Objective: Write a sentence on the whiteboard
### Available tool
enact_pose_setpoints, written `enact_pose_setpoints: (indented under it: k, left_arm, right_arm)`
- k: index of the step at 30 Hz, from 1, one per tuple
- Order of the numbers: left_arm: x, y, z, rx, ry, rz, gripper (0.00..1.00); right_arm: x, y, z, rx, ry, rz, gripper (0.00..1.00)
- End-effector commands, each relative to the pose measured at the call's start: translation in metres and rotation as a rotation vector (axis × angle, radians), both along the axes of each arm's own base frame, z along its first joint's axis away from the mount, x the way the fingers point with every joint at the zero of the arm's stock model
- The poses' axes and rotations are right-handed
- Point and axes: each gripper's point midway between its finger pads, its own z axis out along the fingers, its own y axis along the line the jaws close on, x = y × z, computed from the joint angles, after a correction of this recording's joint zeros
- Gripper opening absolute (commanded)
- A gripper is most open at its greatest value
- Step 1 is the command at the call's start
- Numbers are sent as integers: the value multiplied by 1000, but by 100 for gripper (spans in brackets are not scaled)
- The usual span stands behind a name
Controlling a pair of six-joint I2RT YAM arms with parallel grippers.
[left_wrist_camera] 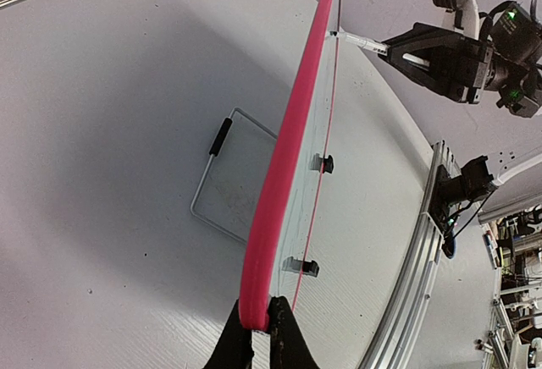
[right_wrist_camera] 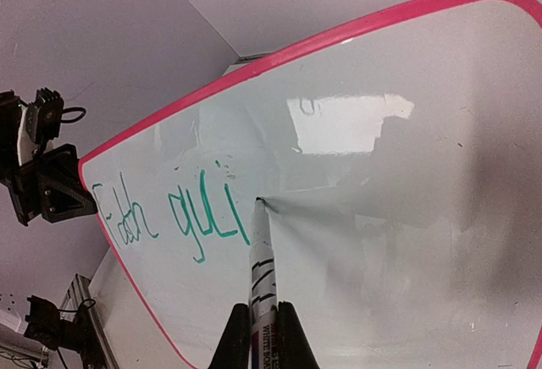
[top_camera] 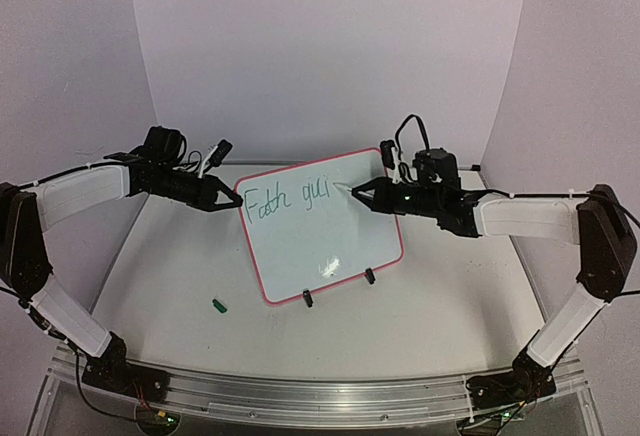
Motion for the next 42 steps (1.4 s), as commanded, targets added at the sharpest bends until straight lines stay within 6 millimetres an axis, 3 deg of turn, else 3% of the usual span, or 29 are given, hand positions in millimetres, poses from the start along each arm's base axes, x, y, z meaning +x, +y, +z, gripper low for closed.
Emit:
enact_pose_setpoints:
  k: [1, 11, 20, 28, 42]
  left_arm:
    - [-18, -6, -36, 116, 45, -56, 0]
    - [-18, -6, -38, 120, 48, -57, 0]
    - [-18, -6, -39, 119, 54, -57, 0]
    - [-18, -7, -40, 121, 53, -59, 0]
    - [-19, -7, -38, 120, 46, -61, 0]
  right_arm:
    - [12, 1, 17, 25, -37, -19, 0]
    - [12, 9, 10, 2, -30, 31, 0]
    - [-2, 2, -11, -31, 14, 49, 0]
    - [-3, -6, -15, -47, 23, 17, 0]
    - [17, -5, 22, -21, -58, -47, 0]
